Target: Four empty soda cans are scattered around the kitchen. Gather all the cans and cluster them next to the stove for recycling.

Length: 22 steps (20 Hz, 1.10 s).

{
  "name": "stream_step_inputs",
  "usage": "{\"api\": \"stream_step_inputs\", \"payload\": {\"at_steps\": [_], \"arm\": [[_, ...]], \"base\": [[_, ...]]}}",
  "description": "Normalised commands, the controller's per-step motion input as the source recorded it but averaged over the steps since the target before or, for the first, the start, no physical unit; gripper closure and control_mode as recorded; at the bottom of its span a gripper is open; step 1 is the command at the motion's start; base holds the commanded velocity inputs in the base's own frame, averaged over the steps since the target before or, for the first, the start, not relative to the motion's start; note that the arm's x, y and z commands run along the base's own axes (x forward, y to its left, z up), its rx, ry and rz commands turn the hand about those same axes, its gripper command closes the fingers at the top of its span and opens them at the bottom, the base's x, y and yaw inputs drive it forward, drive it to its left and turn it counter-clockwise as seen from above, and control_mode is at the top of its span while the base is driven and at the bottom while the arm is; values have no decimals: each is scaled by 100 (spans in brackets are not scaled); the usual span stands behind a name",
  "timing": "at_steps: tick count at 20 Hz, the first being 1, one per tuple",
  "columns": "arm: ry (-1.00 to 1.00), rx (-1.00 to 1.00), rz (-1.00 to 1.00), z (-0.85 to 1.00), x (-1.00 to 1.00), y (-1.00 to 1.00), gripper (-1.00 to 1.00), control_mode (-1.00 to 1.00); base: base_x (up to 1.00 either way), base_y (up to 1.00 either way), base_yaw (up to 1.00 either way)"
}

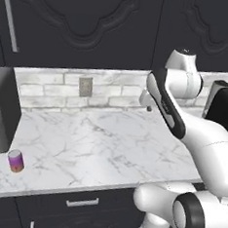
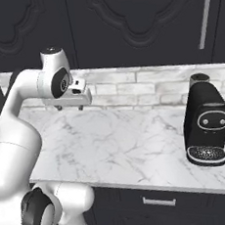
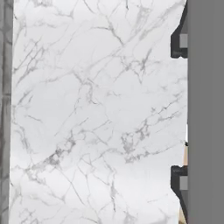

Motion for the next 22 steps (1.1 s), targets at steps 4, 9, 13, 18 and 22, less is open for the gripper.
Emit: {"api": "stream_step_inputs", "payload": {"at_steps": [4,9,13,18,22], "arm": [[0,0,0,0,0,0,-100,100],[0,0,0,0,0,0,-100,100],[0,0,0,0,0,0,-100,100],[0,0,0,0,0,0,-100,100],[0,0,0,0,0,0,-100,100]], "base": [[-99,33,0],[-42,90,-1],[-2,100,0],[10,100,0],[23,91,0]]}}
